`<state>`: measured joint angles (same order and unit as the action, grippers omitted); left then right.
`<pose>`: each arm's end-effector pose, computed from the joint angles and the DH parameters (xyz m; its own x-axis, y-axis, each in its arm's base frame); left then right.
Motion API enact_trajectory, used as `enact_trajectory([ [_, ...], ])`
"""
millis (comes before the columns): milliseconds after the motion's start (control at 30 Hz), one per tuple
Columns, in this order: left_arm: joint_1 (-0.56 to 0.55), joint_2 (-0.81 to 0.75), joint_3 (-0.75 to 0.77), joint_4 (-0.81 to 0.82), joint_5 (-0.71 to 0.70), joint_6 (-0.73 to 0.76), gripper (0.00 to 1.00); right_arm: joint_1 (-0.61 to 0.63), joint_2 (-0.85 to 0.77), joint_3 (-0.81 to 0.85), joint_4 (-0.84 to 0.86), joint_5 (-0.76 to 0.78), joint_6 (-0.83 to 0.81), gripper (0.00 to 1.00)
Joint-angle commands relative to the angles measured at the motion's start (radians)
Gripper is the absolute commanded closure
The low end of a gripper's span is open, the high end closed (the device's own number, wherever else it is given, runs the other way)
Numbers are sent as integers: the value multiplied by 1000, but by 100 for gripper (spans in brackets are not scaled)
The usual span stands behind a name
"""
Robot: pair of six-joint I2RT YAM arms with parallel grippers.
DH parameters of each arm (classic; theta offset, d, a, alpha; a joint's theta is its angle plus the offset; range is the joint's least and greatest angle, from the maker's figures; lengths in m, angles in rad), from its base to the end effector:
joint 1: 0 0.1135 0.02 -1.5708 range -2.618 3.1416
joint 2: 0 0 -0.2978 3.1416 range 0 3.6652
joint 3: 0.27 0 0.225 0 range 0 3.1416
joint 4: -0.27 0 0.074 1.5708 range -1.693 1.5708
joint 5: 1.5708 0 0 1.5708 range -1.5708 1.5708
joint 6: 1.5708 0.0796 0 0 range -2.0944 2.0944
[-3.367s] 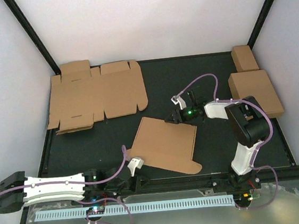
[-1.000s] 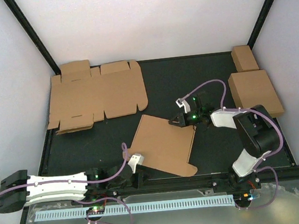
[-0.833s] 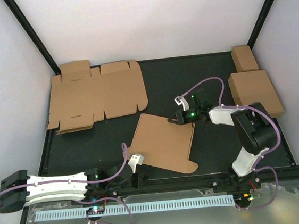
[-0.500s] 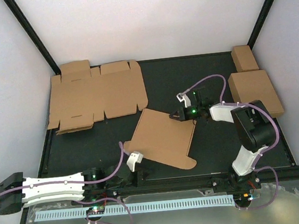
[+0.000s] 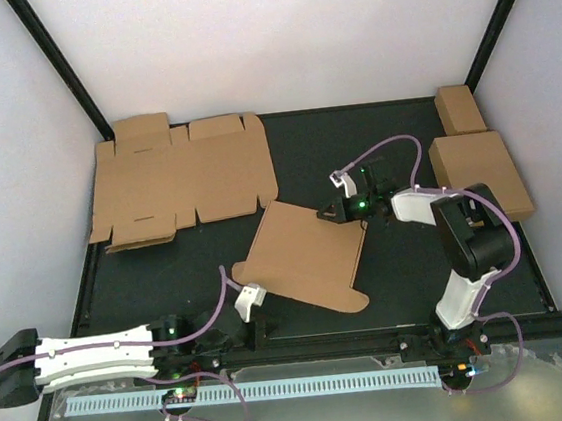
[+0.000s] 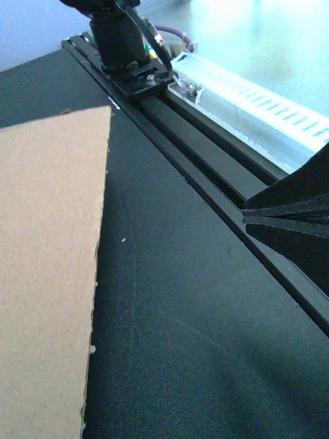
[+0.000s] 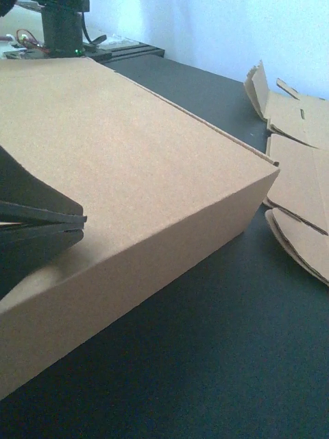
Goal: Fold the paper box
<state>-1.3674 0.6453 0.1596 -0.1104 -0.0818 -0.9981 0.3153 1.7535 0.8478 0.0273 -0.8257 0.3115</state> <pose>0.0324 -0.1248 0.1584 -0.8703 0.0731 -0.4870 0.4263 0.6071 -0.6706 0.3021 0.1601 0.1742 -0.8977 -0.0742 -0.4343 -0.4005 0.5483 0.7342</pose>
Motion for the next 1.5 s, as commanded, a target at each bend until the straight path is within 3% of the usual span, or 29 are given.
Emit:
enact_trajectory([
  [0, 6, -67, 64, -114, -1, 4, 98, -12, 49, 13, -113, 145, -26, 98],
  [200, 11, -127, 64, -140, -55, -4, 98, -39, 67, 59, -130, 109, 1, 99],
  [400, 47, -106, 60, -127, -21, -6, 98, -69, 146, 104, -166, 70, 15, 98],
  [767, 194, 29, -12, 61, 65, 32, 98, -92, 185, 162, -180, 62, 16, 98],
  [1033, 257, 5, -14, 127, 61, 52, 98, -97, 244, 221, -197, 63, 12, 98],
  [1300, 348, 188, -30, 436, 17, 73, 98, -117, 250, 252, -207, 51, 4, 99],
  [1467, 409, 494, -19, 834, -66, 93, 98, -118, 249, 258, -200, 39, 7, 99],
])
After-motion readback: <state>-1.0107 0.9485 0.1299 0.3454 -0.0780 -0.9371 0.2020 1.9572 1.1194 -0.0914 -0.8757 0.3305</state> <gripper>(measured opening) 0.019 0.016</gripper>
